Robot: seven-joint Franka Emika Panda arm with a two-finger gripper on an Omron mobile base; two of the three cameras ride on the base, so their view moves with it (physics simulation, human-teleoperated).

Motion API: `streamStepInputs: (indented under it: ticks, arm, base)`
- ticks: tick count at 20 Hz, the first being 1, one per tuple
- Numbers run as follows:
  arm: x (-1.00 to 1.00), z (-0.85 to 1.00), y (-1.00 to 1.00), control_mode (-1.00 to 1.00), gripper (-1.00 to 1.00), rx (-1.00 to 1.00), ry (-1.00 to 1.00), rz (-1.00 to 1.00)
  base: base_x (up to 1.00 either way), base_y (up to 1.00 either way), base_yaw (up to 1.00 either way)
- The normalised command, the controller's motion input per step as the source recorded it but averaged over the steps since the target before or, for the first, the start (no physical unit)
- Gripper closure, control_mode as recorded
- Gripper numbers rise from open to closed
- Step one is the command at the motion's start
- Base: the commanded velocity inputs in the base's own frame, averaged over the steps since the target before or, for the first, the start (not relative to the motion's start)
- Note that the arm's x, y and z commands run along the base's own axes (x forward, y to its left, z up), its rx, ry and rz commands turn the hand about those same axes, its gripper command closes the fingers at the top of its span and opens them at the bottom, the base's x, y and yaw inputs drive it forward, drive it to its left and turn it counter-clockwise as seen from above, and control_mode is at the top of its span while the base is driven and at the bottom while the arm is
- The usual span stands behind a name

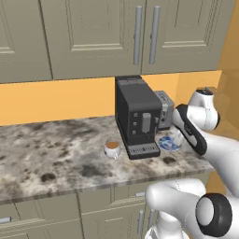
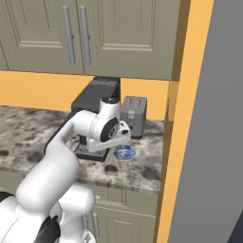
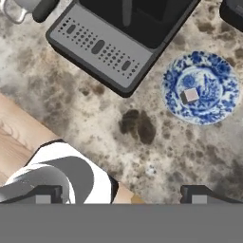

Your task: Take a sugar cube from the saucer and place it inside the coffee. Then, grab milk from the fridge and place it next to the coffee on the counter to sweeten the coffee.

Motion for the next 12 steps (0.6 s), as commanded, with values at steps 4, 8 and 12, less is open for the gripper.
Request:
streamStepInputs:
  ticks: [4, 8, 12]
  arm:
    - [0.16, -0.36, -0.32, -1.00, -1.00, 0.04, 0.00, 0.08]
    - [0.14, -0.28, -0.25, -1.00, -1.00, 0.12, -0.03, 0.10]
    - [0.27, -0.12, -0.01, -1.00, -1.00, 0.02, 0.00, 0.08]
  base:
    - [0.00, 0.00, 0.00]
    - [0.00, 0.00, 0.00]
    - [0.00, 0.00, 0.00]
